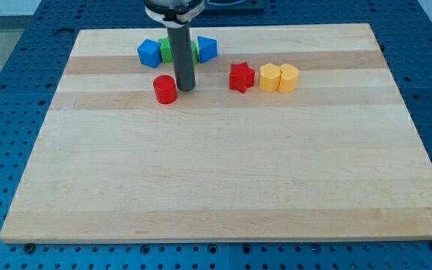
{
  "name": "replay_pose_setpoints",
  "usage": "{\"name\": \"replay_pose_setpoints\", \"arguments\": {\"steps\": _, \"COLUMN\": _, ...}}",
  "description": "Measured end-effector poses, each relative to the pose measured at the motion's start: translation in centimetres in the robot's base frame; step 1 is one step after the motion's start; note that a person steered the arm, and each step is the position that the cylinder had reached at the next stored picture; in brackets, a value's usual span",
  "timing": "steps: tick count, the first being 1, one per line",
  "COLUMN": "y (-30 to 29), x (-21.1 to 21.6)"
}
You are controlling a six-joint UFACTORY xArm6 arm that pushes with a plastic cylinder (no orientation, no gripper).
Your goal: Move the red circle slightly right
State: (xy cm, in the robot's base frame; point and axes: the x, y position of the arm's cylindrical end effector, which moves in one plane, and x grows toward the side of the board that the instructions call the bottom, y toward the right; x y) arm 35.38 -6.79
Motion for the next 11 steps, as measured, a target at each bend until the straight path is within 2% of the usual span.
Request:
{"name": "replay_pose_setpoints", "arguments": {"steps": 3, "y": 6.6, "x": -0.4}}
{"name": "replay_pose_setpoints", "arguments": {"steps": 4, "y": 7.2, "x": -0.4}}
{"name": "replay_pose_setpoints", "arguments": {"steps": 7, "y": 1.2, "x": 6.7}}
{"name": "replay_pose_setpoints", "arguments": {"steps": 9, "y": -10.4, "x": 5.7}}
{"name": "replay_pose_setpoints", "arguments": {"steps": 10, "y": -11.1, "x": 3.7}}
{"name": "replay_pose_setpoints", "arguments": {"steps": 11, "y": -8.6, "x": 2.0}}
